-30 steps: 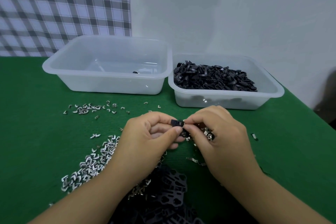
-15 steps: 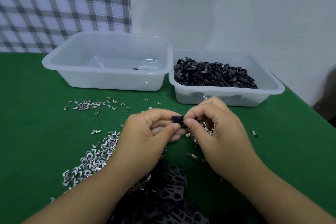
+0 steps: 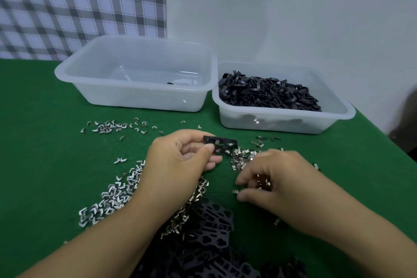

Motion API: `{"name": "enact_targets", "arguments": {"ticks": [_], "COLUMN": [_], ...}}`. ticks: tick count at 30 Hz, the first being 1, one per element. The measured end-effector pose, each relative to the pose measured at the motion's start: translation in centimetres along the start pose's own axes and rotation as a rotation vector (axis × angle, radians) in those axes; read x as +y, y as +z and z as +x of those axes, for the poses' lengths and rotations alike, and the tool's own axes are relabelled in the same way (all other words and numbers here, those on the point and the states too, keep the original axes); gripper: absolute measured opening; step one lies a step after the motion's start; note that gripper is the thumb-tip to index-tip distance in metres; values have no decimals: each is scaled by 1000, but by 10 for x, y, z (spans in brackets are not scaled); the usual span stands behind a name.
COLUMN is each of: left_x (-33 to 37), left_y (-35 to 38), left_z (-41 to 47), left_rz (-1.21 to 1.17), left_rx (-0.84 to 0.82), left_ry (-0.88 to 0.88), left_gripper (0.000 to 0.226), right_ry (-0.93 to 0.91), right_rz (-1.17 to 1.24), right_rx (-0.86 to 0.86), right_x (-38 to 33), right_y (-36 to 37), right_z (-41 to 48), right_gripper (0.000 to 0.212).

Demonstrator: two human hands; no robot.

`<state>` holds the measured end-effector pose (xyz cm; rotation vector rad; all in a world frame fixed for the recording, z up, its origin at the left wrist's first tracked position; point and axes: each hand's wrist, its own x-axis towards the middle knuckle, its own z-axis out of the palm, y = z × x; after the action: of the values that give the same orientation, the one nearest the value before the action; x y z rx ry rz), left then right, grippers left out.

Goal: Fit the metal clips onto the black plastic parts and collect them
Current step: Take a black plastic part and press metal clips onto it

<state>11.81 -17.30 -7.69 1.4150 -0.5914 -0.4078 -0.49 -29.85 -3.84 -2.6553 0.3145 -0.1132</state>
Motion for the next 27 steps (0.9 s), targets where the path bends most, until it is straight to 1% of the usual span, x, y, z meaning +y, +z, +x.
{"name": "enact_targets", "arguments": {"ticks": [2,5,7,9,12,13,15,18,22,24,27], "left_x": [0,-1,-2,-3,-5,-5,-3,-1,0,0,0], "left_y": [0,0,0,-1,-2,-2,-1,0,-1,-1,-1], "left_z": [-1,-1,-1,-1,-4,-5,-7,-8,-8,-8,-7], "left_rz": [2,5,54,124,263,307,389,489,529,577,595], "left_rx": [-5,-5,-4,-5,-29,-41,-65,-101,-150,-150,-130], "left_ry": [4,1,20,47,110,143,215,296,326,358,371], "left_gripper": [22,21,22,26,32,31,28,20,10,6,7], "right_ry": [-16,-51,-93,-89,-5,6,8,-22,-101,-140,-189], "right_rz": [-26,-88,-109,-32,223,274,306,286,243,240,239], "right_rx": [-22,-5,24,108,332,398,471,505,519,520,529], "right_x": [-1,0,3,4,7,8,9,9,7,6,5], "right_y": [3,8,12,14,16,17,21,25,26,27,27], "right_z": [-1,0,1,2,4,5,7,9,10,10,9], "right_gripper": [7,6,8,9,10,12,16,13,12,12,6]}}
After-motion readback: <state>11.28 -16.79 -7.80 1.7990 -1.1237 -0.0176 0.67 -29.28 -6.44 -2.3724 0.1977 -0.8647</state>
